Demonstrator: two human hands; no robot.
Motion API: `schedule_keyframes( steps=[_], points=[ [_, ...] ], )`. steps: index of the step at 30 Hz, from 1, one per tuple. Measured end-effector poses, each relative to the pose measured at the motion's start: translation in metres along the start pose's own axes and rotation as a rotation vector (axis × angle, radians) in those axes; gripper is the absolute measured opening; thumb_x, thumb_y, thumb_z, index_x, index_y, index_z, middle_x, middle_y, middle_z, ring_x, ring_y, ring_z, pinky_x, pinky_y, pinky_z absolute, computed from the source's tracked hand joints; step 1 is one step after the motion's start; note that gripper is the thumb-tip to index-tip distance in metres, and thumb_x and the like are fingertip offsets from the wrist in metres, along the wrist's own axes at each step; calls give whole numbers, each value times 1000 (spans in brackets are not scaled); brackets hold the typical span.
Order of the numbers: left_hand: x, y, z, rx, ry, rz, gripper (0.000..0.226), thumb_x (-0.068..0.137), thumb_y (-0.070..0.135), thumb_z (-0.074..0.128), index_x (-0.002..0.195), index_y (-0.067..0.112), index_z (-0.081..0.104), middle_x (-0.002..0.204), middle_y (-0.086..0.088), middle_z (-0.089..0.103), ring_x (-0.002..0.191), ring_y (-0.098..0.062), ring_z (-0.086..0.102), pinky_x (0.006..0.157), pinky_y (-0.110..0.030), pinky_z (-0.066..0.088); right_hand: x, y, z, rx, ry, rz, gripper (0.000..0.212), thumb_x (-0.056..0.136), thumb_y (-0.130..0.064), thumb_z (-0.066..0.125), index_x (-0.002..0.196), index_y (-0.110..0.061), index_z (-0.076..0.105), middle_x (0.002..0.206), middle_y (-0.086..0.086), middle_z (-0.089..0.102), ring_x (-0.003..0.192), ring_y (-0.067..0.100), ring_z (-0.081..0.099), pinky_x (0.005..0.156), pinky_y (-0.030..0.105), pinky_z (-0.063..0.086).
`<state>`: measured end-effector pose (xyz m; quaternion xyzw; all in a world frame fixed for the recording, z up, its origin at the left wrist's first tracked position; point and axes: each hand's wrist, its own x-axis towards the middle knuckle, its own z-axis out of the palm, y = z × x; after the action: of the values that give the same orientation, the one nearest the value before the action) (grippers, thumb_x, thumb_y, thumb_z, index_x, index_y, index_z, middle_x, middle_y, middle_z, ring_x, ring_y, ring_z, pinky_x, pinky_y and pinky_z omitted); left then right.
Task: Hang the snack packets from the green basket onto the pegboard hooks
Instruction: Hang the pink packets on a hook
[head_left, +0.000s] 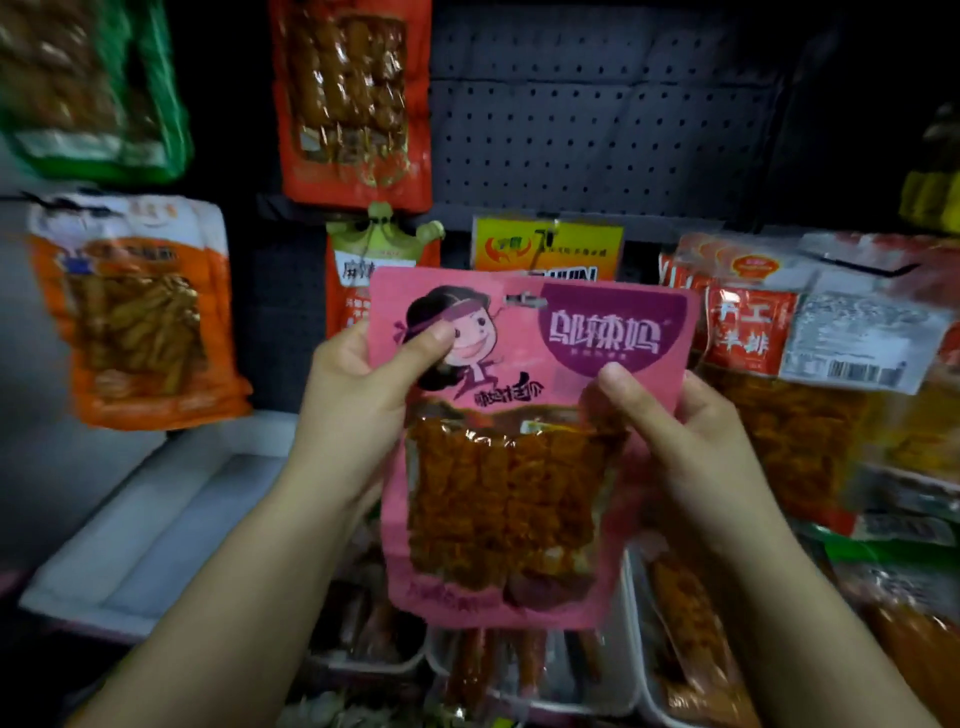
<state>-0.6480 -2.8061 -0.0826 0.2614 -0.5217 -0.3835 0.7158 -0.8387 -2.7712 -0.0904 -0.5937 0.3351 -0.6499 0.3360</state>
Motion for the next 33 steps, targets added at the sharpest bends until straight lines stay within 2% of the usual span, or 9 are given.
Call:
schedule_keyframes(
  steps=[3, 7, 9, 13, 15, 17, 21, 25, 33],
  points=[
    [12, 34, 2, 3, 24, 91, 7, 69, 19, 75, 74, 24, 76, 70, 2, 73, 62, -10, 68, 54, -21, 52, 19, -36, 7, -13, -46, -145, 15, 76, -38, 71, 89, -32, 75, 90, -4, 76, 85, 11, 71, 72, 21, 54],
    [43, 79, 13, 17, 33, 49, 18, 69, 18, 70, 85, 25, 76, 80, -4, 76, 72, -17, 72, 58, -25, 55, 50, -86, 17, -92, -85, -216, 24, 71, -45, 64, 92, -37, 74, 83, -12, 76, 73, -1, 70, 62, 10, 51],
    [59, 104, 20, 28, 29, -26, 27, 60, 17, 81, 86, 24, 76, 82, -9, 76, 75, -23, 73, 59, -28, 56, 68, -109, 21, -82, -86, -162, 27, 68, -47, 63, 92, -39, 73, 81, -11, 76, 72, 1, 70, 61, 13, 52],
    [86, 157, 32, 23, 51, -126, 34, 55, 35, 74, 86, 22, 76, 86, -13, 75, 78, -28, 73, 61, -30, 57, 108, -155, 31, -37, -158, 33, 34, 67, -46, 64, 98, -33, 72, 91, 1, 77, 86, 22, 73, 85, 46, 55],
    [100, 185, 39, 32, 70, -153, 33, 56, 36, 74, 86, 22, 76, 86, -13, 75, 78, -29, 73, 61, -31, 57, 125, -181, 39, -35, -165, 90, 34, 69, -47, 64, 98, -31, 71, 92, 3, 76, 87, 26, 72, 88, 56, 52],
    [115, 210, 46, 27, 96, -184, 32, 57, 34, 73, 86, 21, 76, 86, -13, 75, 77, -28, 73, 61, -31, 57, 138, -207, 48, -37, -159, 116, 35, 72, -51, 65, 99, -30, 72, 91, 1, 76, 86, 23, 73, 82, 49, 55],
    [136, 247, 54, 76, 143, -249, 32, 60, 34, 73, 89, 19, 74, 86, -14, 75, 78, -30, 72, 60, -36, 57, 158, -248, 63, -66, -97, 148, 24, 76, -51, 64, 87, -33, 75, 79, -5, 76, 73, 10, 72, 64, 22, 53],
    [158, 264, 52, 159, 170, -282, 9, 74, 24, 72, 82, 22, 73, 79, -9, 75, 68, -26, 72, 51, -31, 54, 175, -259, 81, -50, 5, 252, 24, 75, -45, 65, 82, -24, 75, 78, 4, 76, 75, 23, 72, 72, 43, 56],
    [197, 264, 46, 212, 98, -254, 11, 83, 18, 68, 84, 28, 74, 82, -3, 76, 75, -22, 73, 61, -35, 59, 206, -249, 103, -90, 126, 294, 18, 80, -42, 68, 73, -26, 73, 69, 1, 74, 62, 15, 70, 64, 33, 54]
  ],
)
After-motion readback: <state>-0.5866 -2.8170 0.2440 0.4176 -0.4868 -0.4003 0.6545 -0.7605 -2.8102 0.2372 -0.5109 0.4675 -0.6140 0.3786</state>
